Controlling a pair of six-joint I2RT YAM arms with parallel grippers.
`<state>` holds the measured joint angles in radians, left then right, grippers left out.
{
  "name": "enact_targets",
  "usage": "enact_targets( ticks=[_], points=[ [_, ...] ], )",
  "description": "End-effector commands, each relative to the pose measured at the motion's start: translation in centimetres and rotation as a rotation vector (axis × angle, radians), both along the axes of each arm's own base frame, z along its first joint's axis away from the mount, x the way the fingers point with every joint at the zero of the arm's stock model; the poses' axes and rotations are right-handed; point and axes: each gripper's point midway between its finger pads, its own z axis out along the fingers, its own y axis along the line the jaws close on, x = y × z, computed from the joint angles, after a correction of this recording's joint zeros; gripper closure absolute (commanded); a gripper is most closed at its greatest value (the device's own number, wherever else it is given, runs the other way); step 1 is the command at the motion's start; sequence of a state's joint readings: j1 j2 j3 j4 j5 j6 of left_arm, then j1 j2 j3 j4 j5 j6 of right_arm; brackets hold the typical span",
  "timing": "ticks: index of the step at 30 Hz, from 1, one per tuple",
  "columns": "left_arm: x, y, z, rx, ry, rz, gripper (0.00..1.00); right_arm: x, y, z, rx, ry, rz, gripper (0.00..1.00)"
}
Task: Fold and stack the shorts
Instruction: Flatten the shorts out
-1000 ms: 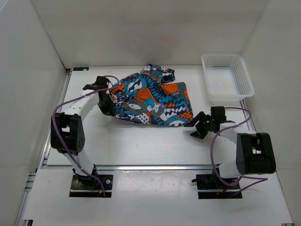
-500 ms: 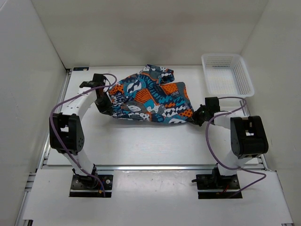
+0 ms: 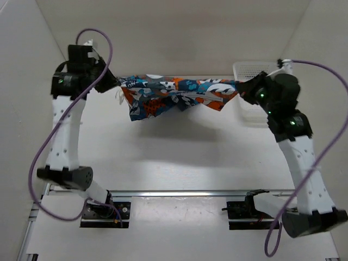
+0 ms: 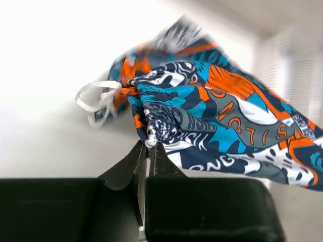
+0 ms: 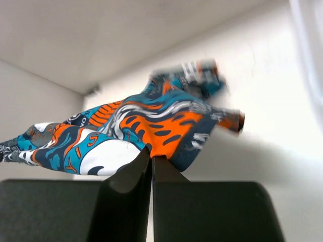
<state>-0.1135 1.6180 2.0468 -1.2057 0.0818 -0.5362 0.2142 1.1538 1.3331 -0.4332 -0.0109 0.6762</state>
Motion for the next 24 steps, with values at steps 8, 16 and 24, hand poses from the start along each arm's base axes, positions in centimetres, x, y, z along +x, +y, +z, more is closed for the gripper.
enact_targets(
  ticks=[8,16,24],
  points=[
    [-15.1,-2.1,16.1,-0.142,-0.470,-0.172,0.90,-12.0,-4.5,17.1,-0.107,-0.394,-0.047,1.00],
    [-22.1,-2.7,20.9,-0.239,-0.618,-0.253,0.90,-18.8,-6.5,23.8,-0.072,-0.588,-0.093,1.00],
    [-19.9,-2.9,18.5,-0.252,-0.519,-0.215,0.90,-14.5,-6.0,23.1,-0.115,-0.537,-0.104,1.00]
  ],
)
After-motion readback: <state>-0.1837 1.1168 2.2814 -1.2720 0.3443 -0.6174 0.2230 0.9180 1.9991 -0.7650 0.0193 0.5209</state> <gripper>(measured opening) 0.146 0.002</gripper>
